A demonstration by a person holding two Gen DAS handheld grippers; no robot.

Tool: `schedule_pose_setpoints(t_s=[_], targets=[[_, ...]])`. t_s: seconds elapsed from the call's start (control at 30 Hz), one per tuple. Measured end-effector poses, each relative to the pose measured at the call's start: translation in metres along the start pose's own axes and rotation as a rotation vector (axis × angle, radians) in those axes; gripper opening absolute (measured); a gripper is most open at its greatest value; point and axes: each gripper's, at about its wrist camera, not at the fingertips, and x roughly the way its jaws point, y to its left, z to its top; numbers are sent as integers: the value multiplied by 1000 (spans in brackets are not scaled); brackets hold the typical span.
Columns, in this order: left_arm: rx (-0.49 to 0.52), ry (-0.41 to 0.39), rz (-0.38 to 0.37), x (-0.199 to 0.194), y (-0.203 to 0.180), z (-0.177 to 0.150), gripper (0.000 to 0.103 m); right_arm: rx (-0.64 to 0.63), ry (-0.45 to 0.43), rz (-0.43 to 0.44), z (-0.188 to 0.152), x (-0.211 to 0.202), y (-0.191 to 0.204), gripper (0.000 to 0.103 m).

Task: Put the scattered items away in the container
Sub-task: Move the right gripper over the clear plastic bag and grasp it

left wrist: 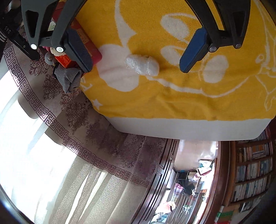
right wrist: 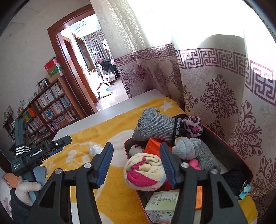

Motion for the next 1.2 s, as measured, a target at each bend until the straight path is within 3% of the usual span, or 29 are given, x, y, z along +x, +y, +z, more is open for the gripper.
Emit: schedule_pose_setpoints(t_s=[0.37,0.5,0.7,0.93,1.03,1.17,1.2], targets=[[-30,-35,122,-34,63,-20,102,-179,143,81,-5,77,86,67],[-59,-42,160,-42,87,-29,102,-223,196,65,-12,115,103,67],[-138,-37,161,-41,114,-39,102,-194,325,68,-20,172,109,67],[-151,-14,149,-35,119,-44,102,-319,330,1,-36,196,130,66],[-158,-8,155,-33,121,-45,102,-357,308,-67,-40,195,132,45],[-151,5,156,-30,118,-46,102,-314,296,-73,-33,186,124,20],[-144,7,156,-29,116,-46,102,-293,286,-70,-31,181,121,18]])
